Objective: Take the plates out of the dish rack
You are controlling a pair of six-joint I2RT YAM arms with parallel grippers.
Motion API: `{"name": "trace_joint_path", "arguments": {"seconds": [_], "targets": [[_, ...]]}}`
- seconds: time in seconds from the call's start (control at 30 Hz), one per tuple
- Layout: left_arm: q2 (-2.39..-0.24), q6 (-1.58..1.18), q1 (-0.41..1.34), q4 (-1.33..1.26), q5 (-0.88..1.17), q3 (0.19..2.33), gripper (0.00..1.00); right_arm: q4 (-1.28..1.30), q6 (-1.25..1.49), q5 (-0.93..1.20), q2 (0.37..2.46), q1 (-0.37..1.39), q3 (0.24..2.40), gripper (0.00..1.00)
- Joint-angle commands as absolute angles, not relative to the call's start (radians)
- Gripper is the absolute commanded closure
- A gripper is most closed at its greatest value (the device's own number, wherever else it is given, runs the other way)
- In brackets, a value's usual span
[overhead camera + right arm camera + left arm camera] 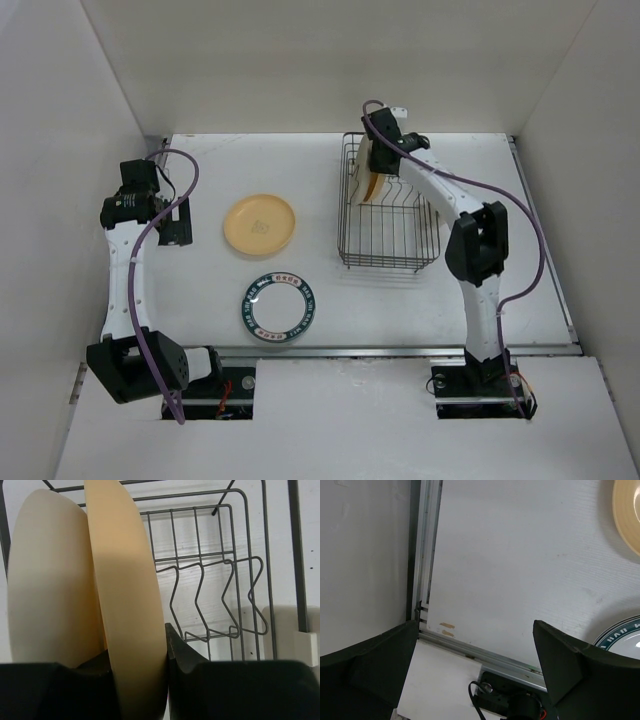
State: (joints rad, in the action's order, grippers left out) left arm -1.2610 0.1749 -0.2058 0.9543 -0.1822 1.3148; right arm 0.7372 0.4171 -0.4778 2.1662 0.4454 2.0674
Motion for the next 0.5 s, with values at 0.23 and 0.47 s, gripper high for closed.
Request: {"name": "trace_joint_path", "arguments": {"seconds": [0.23,0.47], "targets": [[-1.233,0.179,-0.210,0.956,-0.195,1.313,0.01,0.703,0.316,-0.804,2.016,0.503,2.253,1.00],[-1.233,0.179,-0.210,0.974,-0.186,1.324,0.01,0.608,0.196,-1.061,1.919,0.544,2.289,1.00]]}}
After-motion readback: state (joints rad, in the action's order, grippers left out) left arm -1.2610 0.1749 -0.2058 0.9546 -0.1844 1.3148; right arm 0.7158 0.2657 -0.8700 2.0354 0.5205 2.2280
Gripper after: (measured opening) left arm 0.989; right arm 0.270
